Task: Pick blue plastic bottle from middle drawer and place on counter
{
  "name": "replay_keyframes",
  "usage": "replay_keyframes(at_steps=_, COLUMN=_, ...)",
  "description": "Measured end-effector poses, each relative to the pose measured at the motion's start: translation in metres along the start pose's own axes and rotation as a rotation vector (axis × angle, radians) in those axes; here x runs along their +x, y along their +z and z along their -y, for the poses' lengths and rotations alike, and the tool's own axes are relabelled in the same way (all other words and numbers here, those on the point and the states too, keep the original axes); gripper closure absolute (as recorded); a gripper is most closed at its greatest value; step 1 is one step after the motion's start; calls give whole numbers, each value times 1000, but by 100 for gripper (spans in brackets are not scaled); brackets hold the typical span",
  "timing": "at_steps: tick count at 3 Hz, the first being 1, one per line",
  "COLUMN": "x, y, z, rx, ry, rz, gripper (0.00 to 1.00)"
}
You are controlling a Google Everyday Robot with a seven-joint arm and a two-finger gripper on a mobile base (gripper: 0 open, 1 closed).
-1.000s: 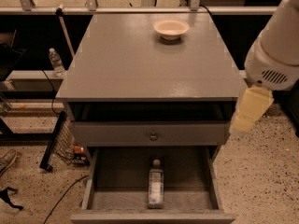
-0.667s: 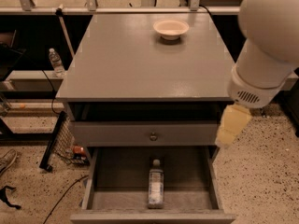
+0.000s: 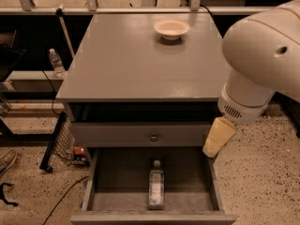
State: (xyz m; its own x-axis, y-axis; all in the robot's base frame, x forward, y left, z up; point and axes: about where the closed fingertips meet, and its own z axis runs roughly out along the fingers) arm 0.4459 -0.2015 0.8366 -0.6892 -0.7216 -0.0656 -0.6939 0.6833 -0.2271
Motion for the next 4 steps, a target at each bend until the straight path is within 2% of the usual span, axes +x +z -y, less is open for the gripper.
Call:
replay_keyframes(at_steps=1, x=0, y=0, z=0, rx=0, ry=0, rz=0, gripper=0)
replay_keyframes(at_steps=2, x=-4, y=27, z=-16, rx=-41, ry=42, rz=10, gripper=0)
replay_keyframes(at_steps=3, x=-9, y=54, z=-37, rx=-77, ry=93, rz=22, gripper=0)
replay_keyframes(at_steps=4, x=-16, y=96, z=-58, rx=-153, ry=178, rz=49, gripper=0)
